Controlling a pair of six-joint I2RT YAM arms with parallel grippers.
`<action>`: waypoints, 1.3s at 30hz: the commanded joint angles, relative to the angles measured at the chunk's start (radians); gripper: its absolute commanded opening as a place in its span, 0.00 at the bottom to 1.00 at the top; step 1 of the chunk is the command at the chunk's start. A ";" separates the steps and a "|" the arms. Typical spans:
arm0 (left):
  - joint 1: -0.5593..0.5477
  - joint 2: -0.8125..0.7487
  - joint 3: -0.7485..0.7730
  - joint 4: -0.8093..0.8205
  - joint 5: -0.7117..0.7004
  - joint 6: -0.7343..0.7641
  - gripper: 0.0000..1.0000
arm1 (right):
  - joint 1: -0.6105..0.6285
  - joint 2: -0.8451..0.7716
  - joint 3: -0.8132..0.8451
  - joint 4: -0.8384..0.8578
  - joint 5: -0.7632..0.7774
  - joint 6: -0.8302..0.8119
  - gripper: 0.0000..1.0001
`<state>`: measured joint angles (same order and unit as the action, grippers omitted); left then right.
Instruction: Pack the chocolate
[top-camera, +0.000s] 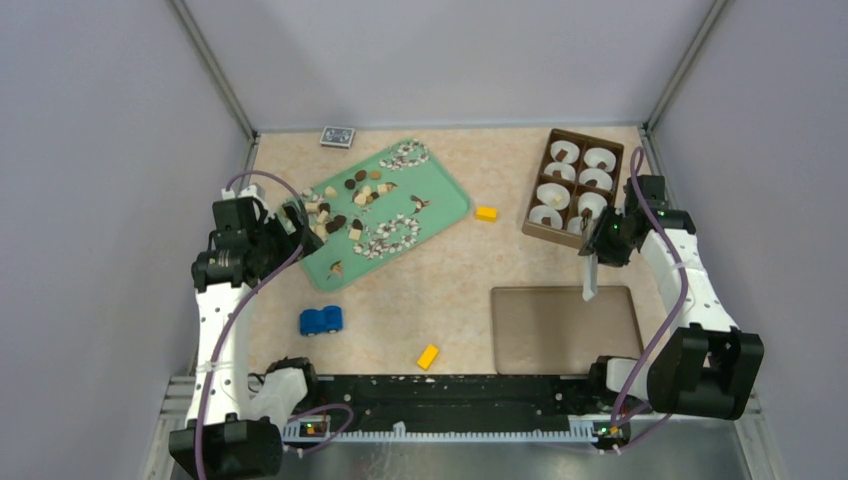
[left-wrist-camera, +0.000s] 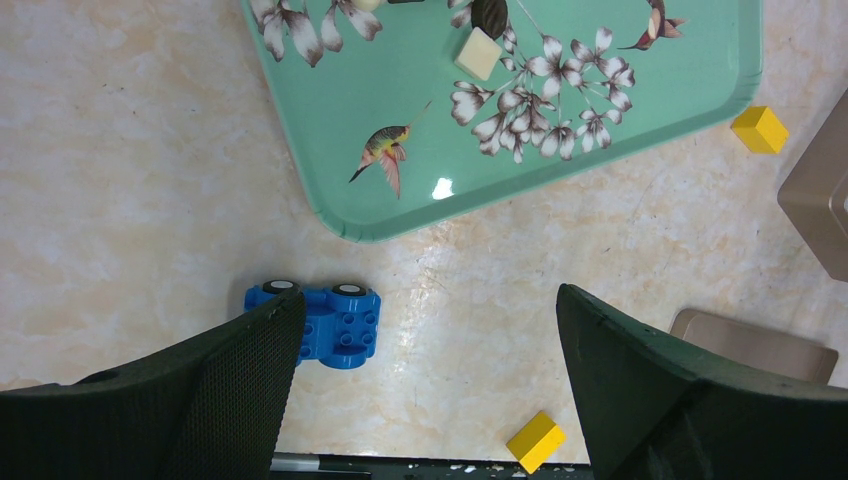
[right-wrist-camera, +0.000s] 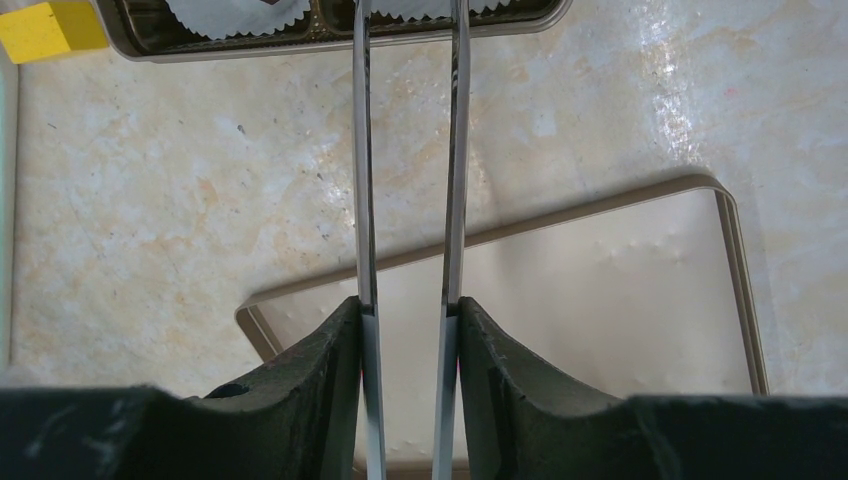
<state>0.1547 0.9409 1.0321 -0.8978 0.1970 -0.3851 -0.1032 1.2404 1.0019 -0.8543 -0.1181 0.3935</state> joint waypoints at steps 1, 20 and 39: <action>-0.004 -0.009 -0.004 0.040 0.012 0.008 0.99 | -0.007 -0.024 0.050 0.003 0.004 -0.002 0.35; -0.004 -0.002 0.007 0.041 0.021 0.005 0.99 | 0.461 -0.026 0.282 0.066 0.220 0.047 0.16; -0.005 -0.008 0.014 0.022 0.003 0.008 0.99 | 0.912 0.319 0.115 0.422 0.489 0.428 0.16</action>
<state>0.1539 0.9405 1.0309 -0.8967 0.2024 -0.3855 0.7780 1.5143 1.1492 -0.5701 0.3454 0.7349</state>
